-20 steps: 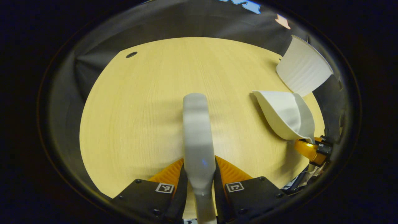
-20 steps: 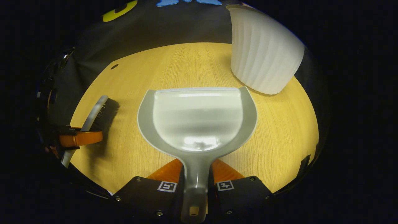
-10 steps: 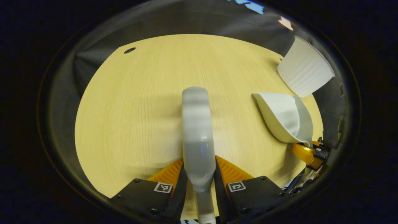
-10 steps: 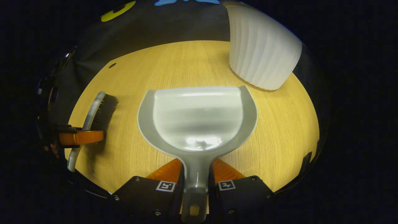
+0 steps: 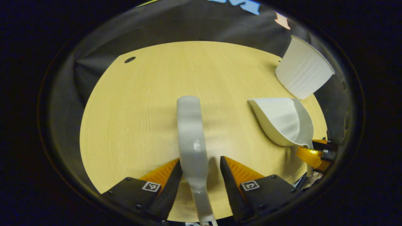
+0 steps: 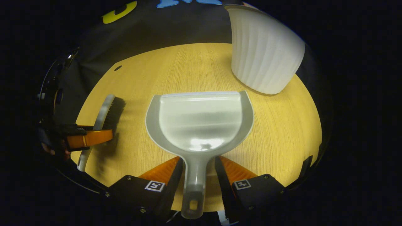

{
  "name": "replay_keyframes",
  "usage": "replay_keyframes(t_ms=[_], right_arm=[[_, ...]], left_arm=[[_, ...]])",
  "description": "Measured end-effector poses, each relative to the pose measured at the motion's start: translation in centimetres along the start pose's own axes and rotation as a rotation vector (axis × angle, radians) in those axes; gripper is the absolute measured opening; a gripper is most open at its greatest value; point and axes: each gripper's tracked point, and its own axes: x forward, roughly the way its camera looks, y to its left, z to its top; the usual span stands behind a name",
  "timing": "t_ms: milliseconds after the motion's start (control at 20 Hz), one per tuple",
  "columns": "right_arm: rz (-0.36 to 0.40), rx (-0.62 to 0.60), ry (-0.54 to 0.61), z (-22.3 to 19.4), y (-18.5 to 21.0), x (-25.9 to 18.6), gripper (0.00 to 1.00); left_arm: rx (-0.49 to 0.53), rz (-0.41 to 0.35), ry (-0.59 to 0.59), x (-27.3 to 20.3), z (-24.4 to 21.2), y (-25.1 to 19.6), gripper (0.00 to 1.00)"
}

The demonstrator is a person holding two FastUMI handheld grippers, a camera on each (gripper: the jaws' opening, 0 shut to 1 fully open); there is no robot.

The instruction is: Pick up the small broom and dustpan from the desktop, sweep the trash into the dustpan with the broom, and then empty the trash into the garbage bin.

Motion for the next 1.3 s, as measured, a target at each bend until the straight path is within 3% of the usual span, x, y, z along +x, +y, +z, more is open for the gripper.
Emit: replay_keyframes(t_ms=[50,100,150,200,450,700,950,1150,1300], right_arm=[[0.018,-0.001,0.000,0.0,0.1,-0.6,0.66],[0.030,-0.004,-0.004,0.1,0.2,-1.1,0.73],[0.035,-0.009,-0.011,0.4,0.0,-1.8,0.95],[0.033,-0.016,-0.016,0.4,-0.2,-2.5,0.99],[-0.005,-0.060,-0.151,3.4,-1.9,-7.2,0.99],[-0.047,-0.154,-0.493,9.1,-3.1,-11.4,0.99],[-0.037,-0.125,-0.767,13.0,-3.6,-15.5,0.99],[-0.090,-0.125,-0.919,15.3,-6.2,-20.2,0.99],[-0.121,-0.149,-0.966,16.3,-6.4,-22.3,0.99]], left_arm=[[-0.007,-0.002,-0.016,-0.3,0.2,-0.2,0.86],[-0.018,-0.002,-0.043,-0.8,0.4,-0.4,0.94],[-0.027,0.004,-0.071,-1.1,0.8,-0.5,0.98],[-0.032,0.015,-0.102,-1.6,1.0,-0.3,0.99],[-0.076,0.044,-0.324,-5.0,4.0,-0.2,0.96],[-0.087,0.053,-0.627,-10.8,8.6,-1.0,0.96],[-0.033,0.062,-0.868,-16.6,11.4,-3.3,0.96],[-0.014,0.057,-0.969,-19.3,12.6,-4.9,0.96],[-0.034,0.059,-1.001,-20.9,12.6,-5.3,0.96]])
